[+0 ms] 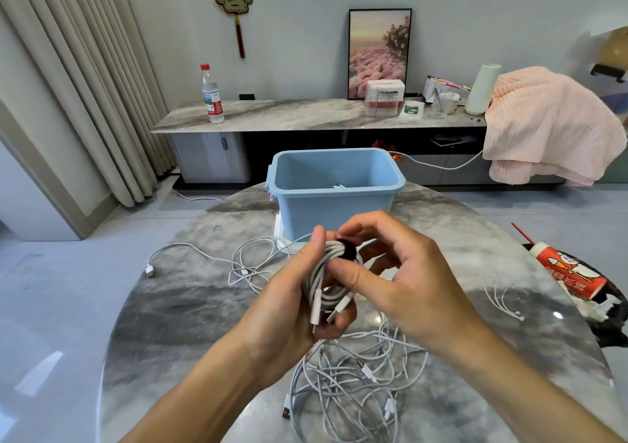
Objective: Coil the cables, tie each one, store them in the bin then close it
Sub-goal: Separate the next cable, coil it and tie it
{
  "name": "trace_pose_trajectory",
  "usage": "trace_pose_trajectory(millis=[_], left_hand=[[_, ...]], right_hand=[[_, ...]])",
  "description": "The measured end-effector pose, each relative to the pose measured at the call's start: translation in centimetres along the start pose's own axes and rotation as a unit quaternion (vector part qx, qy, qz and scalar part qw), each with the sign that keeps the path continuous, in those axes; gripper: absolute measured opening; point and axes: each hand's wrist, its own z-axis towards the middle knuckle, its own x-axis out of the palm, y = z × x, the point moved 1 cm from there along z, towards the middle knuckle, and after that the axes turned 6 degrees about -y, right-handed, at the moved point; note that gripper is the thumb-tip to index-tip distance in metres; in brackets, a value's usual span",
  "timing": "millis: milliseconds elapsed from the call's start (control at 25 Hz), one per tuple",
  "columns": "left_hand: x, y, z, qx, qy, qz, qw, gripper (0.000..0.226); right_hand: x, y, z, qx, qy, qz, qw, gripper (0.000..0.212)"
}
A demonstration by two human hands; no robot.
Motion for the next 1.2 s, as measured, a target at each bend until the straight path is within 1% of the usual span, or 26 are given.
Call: trace_pose_trajectory(millis=[40, 80, 160, 200, 280, 320, 400, 440, 480, 520, 560, 640, 720, 760, 840, 880, 960, 1040, 1120, 1160, 1200], left_hand=[[-0.1, 0.1, 0.0, -0.003, 0.002, 0.007, 1.000, 0.051], [0.0, 0.1, -0.1, -0.002, 0.008, 0.014, 1.000, 0.048], [0.0, 0.2, -0.2, 0.004, 0.014, 0.015, 1.000, 0.033], [0.0, 0.3, -0.1, 0.001, 0.001, 0.004, 1.000, 0.034], [-0.3, 0.5, 0.5, -0.015, -0.057, -0.010, 0.998, 0.049], [-0.6, 0.5, 0.8, -0.017, -0.097, 0.002, 0.995, 0.047], [-1.2, 0.6, 1.2, -0.006, -0.174, 0.054, 0.983, 0.024], [-1.6, 0.8, 1.3, -0.002, -0.198, 0.093, 0.976, 0.013], [-1.8, 0.8, 1.2, 0.000, -0.208, 0.127, 0.970, 0.010], [-2.0, 0.7, 1.2, -0.005, -0.207, 0.144, 0.968, 0.015], [-2.1, 0.5, 1.2, -0.020, -0.200, 0.135, 0.970, 0.021], [-2.8, -0.4, 1.4, -0.057, -0.206, 0.060, 0.975, 0.033], [-4.1, -1.3, 1.7, -0.066, -0.257, -0.020, 0.964, 0.036], [-4.7, -1.6, 1.9, -0.063, -0.284, -0.041, 0.956, 0.035], [-5.4, -1.7, 2.0, -0.057, -0.320, -0.059, 0.944, 0.032], [-5.4, -1.7, 2.0, -0.058, -0.328, -0.058, 0.941, 0.030], [-5.3, -1.7, 2.1, -0.062, -0.330, -0.048, 0.941, 0.027], [-5.5, -1.8, 2.2, -0.055, -0.325, -0.039, 0.943, 0.025], [-5.6, -1.9, 2.5, -0.044, -0.327, -0.035, 0.943, 0.023], [-5.6, -1.8, 2.6, -0.042, -0.332, -0.032, 0.942, 0.022], [-5.7, -1.6, 2.7, -0.041, -0.335, -0.028, 0.941, 0.021]], right_hand=[[0.1, -0.1, 0.0, -0.014, -0.016, -0.004, 1.000, 0.022], [0.1, 0.0, 0.0, -0.008, -0.023, 0.022, 0.999, 0.017], [0.2, -0.2, 0.2, 0.040, -0.042, 0.112, 0.992, 0.018], [0.2, -0.6, 0.3, 0.070, -0.059, 0.145, 0.985, 0.020], [0.3, -1.4, 0.3, 0.133, -0.080, 0.169, 0.973, 0.021], [0.3, -2.0, 0.4, 0.169, -0.071, 0.173, 0.968, 0.025], [0.1, -3.1, 0.6, 0.246, -0.013, 0.173, 0.954, 0.034], [0.0, -3.5, 0.6, 0.279, 0.016, 0.176, 0.944, 0.035], [-0.1, -3.7, 0.5, 0.306, 0.031, 0.188, 0.933, 0.032], [-0.1, -3.6, 0.3, 0.324, 0.035, 0.212, 0.921, 0.026], [0.0, -3.1, 0.3, 0.337, 0.031, 0.239, 0.910, 0.021], [0.1, -1.7, 1.4, 0.339, -0.008, 0.286, 0.896, 0.017], [0.1, -0.2, 5.3, 0.338, -0.074, 0.319, 0.882, 0.014], [0.0, 0.0, 8.0, 0.342, -0.109, 0.323, 0.876, 0.017], [0.0, 0.5, 12.8, 0.358, -0.149, 0.298, 0.872, 0.035], [0.0, 0.2, 14.1, 0.368, -0.151, 0.260, 0.880, 0.041], [0.9, -1.5, 13.4, 0.385, -0.136, 0.173, 0.897, 0.035], [1.8, -3.6, 9.1, 0.397, -0.091, 0.128, 0.904, 0.025], [2.0, -5.8, 4.2, 0.419, -0.035, 0.096, 0.902, 0.018], [2.0, -7.3, 2.4, 0.417, -0.025, 0.072, 0.906, 0.014], [1.8, -8.7, 1.3, 0.402, -0.029, 0.020, 0.915, 0.013]])
